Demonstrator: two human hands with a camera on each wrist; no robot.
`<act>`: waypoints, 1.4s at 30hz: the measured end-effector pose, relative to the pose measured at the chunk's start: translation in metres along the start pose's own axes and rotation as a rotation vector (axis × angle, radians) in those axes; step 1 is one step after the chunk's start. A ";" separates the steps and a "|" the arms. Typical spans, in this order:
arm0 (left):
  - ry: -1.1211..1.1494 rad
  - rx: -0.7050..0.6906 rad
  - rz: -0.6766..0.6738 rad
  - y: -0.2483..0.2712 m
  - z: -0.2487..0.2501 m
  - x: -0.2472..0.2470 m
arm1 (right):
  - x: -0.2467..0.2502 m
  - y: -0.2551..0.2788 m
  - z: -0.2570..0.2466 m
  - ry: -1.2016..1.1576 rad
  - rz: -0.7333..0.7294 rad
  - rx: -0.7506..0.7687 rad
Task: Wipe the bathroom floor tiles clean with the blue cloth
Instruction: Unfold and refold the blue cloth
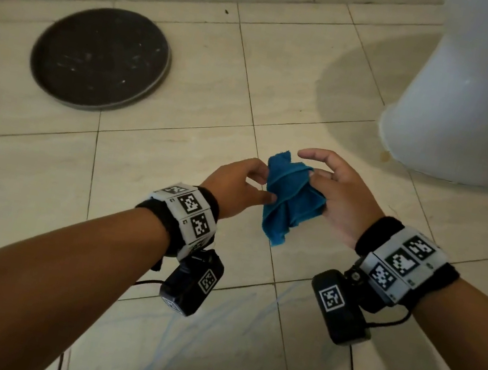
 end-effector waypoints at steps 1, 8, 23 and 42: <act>-0.023 -0.010 -0.004 0.000 0.000 0.000 | 0.001 0.000 -0.001 -0.029 -0.019 0.002; 0.077 -0.074 0.061 0.003 0.001 0.003 | 0.030 0.001 -0.006 0.226 0.096 0.011; 0.304 -0.080 -0.002 0.005 0.007 0.006 | 0.017 0.002 0.006 0.857 -0.045 0.075; 0.173 0.003 0.025 0.008 -0.007 0.014 | 0.013 -0.005 0.012 0.461 -0.001 -0.123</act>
Point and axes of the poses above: each hand's wrist, its own y-axis away from the middle knuckle, its own x-axis out of the back of the hand, z = x × y, the point moved 1 cm from there along -y, towards the middle knuckle, and after that the axes turned 14 degrees about -z, right-handed, at the moved point
